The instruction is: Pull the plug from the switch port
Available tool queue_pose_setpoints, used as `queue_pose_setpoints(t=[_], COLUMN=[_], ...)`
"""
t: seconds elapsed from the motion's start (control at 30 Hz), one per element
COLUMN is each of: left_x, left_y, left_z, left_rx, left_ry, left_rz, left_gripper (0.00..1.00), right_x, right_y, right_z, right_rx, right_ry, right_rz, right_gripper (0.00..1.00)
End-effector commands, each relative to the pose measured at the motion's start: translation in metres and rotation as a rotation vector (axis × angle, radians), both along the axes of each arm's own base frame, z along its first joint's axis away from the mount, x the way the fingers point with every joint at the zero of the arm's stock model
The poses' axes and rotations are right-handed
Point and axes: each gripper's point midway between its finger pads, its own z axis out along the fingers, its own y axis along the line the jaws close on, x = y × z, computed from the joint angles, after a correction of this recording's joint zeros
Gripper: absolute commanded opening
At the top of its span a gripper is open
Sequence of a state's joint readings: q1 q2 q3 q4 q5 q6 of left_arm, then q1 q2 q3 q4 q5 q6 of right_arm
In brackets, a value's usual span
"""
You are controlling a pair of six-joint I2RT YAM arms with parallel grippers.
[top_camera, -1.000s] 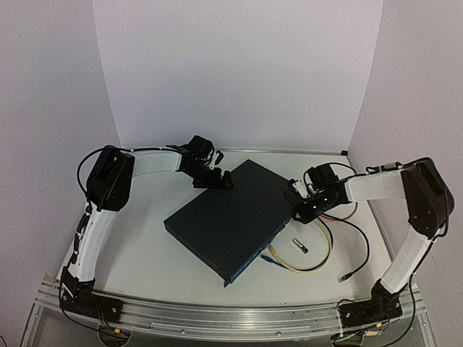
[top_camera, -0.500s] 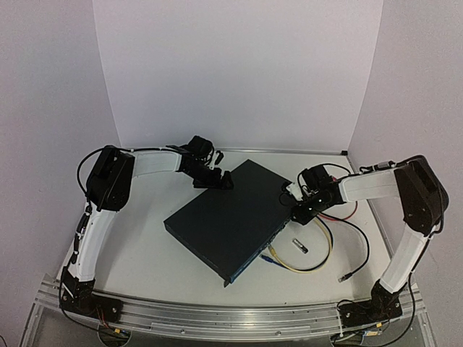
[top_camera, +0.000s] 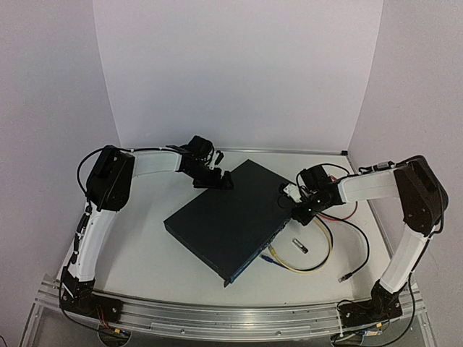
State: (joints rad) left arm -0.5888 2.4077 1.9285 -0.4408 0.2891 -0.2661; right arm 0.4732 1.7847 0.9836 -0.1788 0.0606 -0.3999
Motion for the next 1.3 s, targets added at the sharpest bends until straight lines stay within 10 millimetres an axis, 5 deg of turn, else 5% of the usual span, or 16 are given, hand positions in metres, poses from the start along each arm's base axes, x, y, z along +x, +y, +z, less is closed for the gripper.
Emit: queue_pose_setpoints(t=[0.0, 0.5, 0.7, 1.27], left_x=[-0.035, -0.036, -0.037, -0.038], left_y=[0.053, 0.069, 0.071, 0.073], left_z=[-0.093, -0.107, -0.111, -0.115], left_rx=[0.273, 0.305, 0.308, 0.304], left_ry=[0.173, 0.199, 0.208, 0.210], left_rz=[0.043, 0.071, 0.073, 0.064], left_gripper=[1.00, 0.99, 0.99, 0.99], right_x=[0.019, -0.027, -0.032, -0.035], right_y=[0.017, -0.024, -0.019, -0.027], right_z=[0.017, -0.019, -0.007, -0.005], right_rx=[0.059, -0.107, 0.032, 0.037], right_ry=[-0.080, 0.036, 0.093, 0.087], right_rz=[0.019, 0.032, -0.041, -0.059], right_gripper=[0.04, 0.00, 0.00, 0.00])
